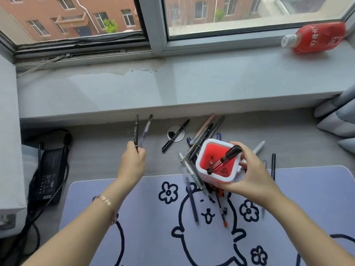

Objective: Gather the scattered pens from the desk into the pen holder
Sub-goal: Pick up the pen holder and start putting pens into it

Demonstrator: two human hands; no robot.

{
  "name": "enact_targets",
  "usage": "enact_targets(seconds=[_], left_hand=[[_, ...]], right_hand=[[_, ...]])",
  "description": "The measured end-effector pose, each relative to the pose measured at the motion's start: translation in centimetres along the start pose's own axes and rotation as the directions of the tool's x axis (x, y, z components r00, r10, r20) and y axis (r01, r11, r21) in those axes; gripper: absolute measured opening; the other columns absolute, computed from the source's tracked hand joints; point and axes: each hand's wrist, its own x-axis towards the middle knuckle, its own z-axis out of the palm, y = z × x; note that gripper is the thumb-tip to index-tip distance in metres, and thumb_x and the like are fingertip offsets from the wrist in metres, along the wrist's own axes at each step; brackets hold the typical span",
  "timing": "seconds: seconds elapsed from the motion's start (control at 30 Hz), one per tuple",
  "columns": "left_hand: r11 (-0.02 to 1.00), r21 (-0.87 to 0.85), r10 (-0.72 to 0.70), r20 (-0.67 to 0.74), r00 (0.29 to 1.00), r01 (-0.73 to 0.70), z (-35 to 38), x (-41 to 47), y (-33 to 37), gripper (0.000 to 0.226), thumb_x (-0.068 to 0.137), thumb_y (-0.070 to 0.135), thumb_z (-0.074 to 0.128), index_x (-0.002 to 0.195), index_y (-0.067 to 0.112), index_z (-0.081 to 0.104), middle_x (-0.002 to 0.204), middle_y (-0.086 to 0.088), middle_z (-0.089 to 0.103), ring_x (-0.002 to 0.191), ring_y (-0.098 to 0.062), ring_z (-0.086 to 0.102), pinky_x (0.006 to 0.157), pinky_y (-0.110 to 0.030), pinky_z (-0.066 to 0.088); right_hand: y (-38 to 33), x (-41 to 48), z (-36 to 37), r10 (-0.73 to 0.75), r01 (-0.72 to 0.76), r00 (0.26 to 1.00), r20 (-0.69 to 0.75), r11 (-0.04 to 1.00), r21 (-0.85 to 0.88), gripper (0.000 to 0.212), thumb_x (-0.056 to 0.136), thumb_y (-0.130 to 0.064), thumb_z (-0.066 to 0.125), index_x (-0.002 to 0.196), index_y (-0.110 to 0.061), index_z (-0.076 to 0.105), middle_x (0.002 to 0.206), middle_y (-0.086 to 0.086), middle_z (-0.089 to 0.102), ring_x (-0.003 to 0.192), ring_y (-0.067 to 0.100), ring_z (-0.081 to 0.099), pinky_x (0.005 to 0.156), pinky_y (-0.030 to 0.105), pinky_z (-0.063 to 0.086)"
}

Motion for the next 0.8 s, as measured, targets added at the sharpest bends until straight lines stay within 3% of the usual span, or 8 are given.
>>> enact_targets(seconds=[0.2, 0.3, 0.4, 0.5, 0.6, 0.67, 0.73, 0.8], left_hand=[[0.935, -0.107, 0.353, 0.226, 0.908, -0.337, -4.2, -10.3, 2.9, 0.019, 0.084, 0.049, 0.033, 0.088, 0.035, 0.045, 0.055, 0.006, 0.041, 0.049, -0.009, 0.035, 0.049, -0.022, 0.028], [0.906, 0.093, 0.367, 0.313, 0.876, -0.413, -3.9, -13.4, 4.6, 0.012, 0.090, 0.045, 0.028, 0.101, 0.045, 0.033, 0.055, 0.008, 0.049, 0.050, -0.012, 0.042, 0.048, -0.020, 0.033], [0.658, 0.481, 0.356, 0.479, 0.802, -0.579, -2.2, -14.3, 5.0, 0.022, 0.097, 0.040, 0.020, 0.119, 0.037, 0.021, 0.066, 0.003, 0.047, 0.061, -0.026, 0.047, 0.051, -0.031, 0.036], [0.480, 0.600, 0.354, 0.536, 0.767, -0.640, -1.7, -14.0, 7.0, 0.030, 0.098, 0.041, 0.022, 0.116, 0.021, 0.036, 0.062, 0.002, 0.028, 0.060, -0.024, 0.039, 0.043, -0.028, 0.022], [0.515, 0.536, 0.561, 0.379, 0.736, -0.669, -0.7, -13.4, 8.8, 0.029, 0.094, 0.038, 0.042, 0.093, 0.011, 0.052, 0.071, 0.000, 0.027, 0.058, -0.022, 0.038, 0.041, -0.028, 0.025], [0.628, 0.379, 0.648, 0.229, 0.726, -0.680, 0.3, -13.2, 9.4, 0.016, 0.090, 0.023, 0.053, 0.095, 0.008, 0.055, 0.080, -0.005, 0.037, 0.061, -0.022, 0.043, 0.043, -0.033, 0.037], [0.761, 0.177, 0.590, 0.211, 0.779, -0.624, 1.6, -13.3, 9.4, 0.031, 0.093, 0.023, 0.037, 0.121, 0.014, 0.048, 0.105, -0.009, 0.047, 0.094, -0.026, 0.045, 0.080, -0.038, 0.045], [0.817, 0.017, 0.550, 0.279, 0.787, -0.577, 2.2, -13.8, 9.9, 0.047, 0.093, 0.037, 0.021, 0.136, 0.024, 0.035, 0.129, 0.000, 0.043, 0.122, -0.021, 0.027, 0.104, -0.035, 0.026]], right_hand=[[0.2, -1.8, -0.3, -0.012, 0.007, 0.999, -0.039, 0.991, -0.134, 0.088, 0.053, -0.035, 0.087, 0.119, -0.048, 0.031, 0.113, -0.032, 0.041, 0.100, 0.002, 0.049, 0.085, 0.026, 0.044], [-0.4, -2.8, -0.1, -0.052, 0.047, 0.998, -0.023, 0.985, -0.167, 0.090, 0.053, -0.034, 0.086, 0.127, -0.036, 0.034, 0.111, -0.038, 0.034, 0.107, 0.001, 0.044, 0.091, 0.025, 0.040], [-1.0, -4.1, 0.1, -0.121, 0.116, 0.993, -0.012, 0.971, -0.207, 0.091, 0.054, -0.036, 0.084, 0.130, -0.032, 0.034, 0.116, -0.035, 0.035, 0.111, 0.001, 0.042, 0.091, 0.021, 0.037], [-1.0, -5.2, 0.3, -0.187, 0.184, 0.982, 0.019, 0.938, -0.295, 0.091, 0.053, -0.042, 0.078, 0.132, -0.027, 0.037, 0.120, -0.023, 0.041, 0.110, 0.002, 0.044, 0.085, 0.010, 0.037], [-1.3, -6.0, 0.4, -0.177, 0.172, 0.984, 0.001, 0.958, -0.229, 0.091, 0.053, -0.045, 0.078, 0.130, -0.037, 0.031, 0.121, -0.031, 0.039, 0.108, -0.010, 0.043, 0.080, -0.001, 0.034], [-1.5, -6.4, 0.6, -0.186, 0.176, 0.982, -0.041, 0.966, -0.190, 0.091, 0.052, -0.047, 0.079, 0.127, -0.042, 0.028, 0.121, -0.036, 0.035, 0.110, -0.021, 0.037, 0.083, -0.005, 0.033], [-1.6, -6.6, 0.7, -0.177, 0.161, 0.981, -0.081, 0.972, -0.171, 0.092, 0.052, -0.039, 0.084, 0.124, -0.045, 0.028, 0.118, -0.038, 0.034, 0.109, -0.025, 0.035, 0.084, -0.007, 0.031], [-1.2, -6.5, 0.7, -0.139, 0.121, 0.985, -0.102, 0.980, -0.158, 0.091, 0.052, -0.030, 0.086, 0.118, -0.052, 0.028, 0.114, -0.041, 0.033, 0.104, -0.017, 0.043, 0.081, 0.002, 0.038]])
